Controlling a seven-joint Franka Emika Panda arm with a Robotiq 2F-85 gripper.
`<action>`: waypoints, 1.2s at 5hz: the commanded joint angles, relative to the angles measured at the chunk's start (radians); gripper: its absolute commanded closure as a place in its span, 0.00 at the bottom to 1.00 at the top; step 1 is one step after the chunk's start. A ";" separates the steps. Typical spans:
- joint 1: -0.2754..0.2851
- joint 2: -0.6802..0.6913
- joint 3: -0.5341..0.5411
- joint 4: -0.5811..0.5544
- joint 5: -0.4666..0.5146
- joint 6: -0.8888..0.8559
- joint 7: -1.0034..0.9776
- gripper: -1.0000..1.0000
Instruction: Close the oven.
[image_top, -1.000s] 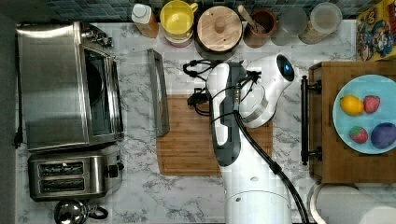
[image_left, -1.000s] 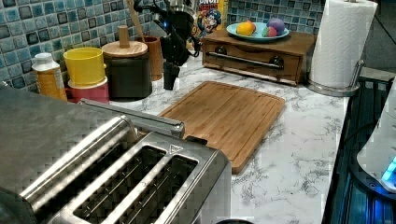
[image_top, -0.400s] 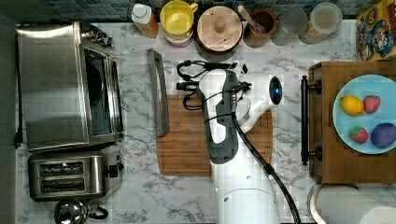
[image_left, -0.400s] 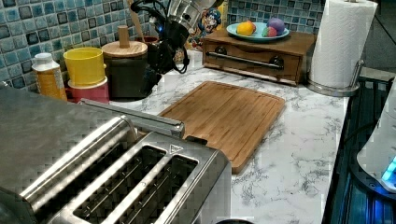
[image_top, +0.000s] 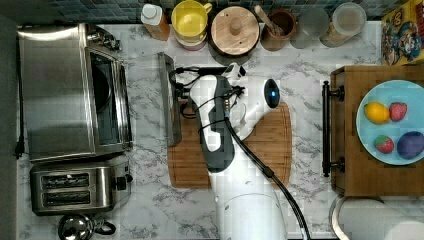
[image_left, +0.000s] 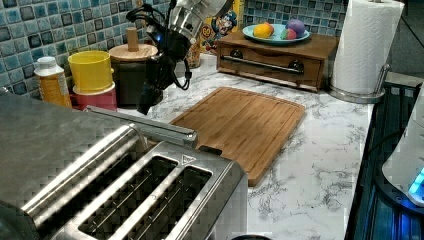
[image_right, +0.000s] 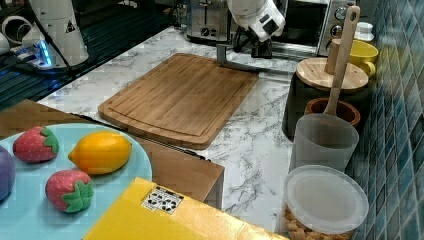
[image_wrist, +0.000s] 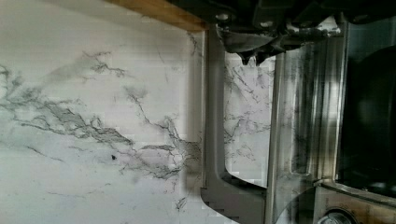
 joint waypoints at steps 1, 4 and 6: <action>0.036 0.070 0.005 0.239 -0.164 -0.120 0.153 1.00; 0.067 0.207 -0.025 0.439 -0.205 -0.401 0.267 1.00; 0.077 0.123 0.021 0.338 -0.163 -0.327 0.239 1.00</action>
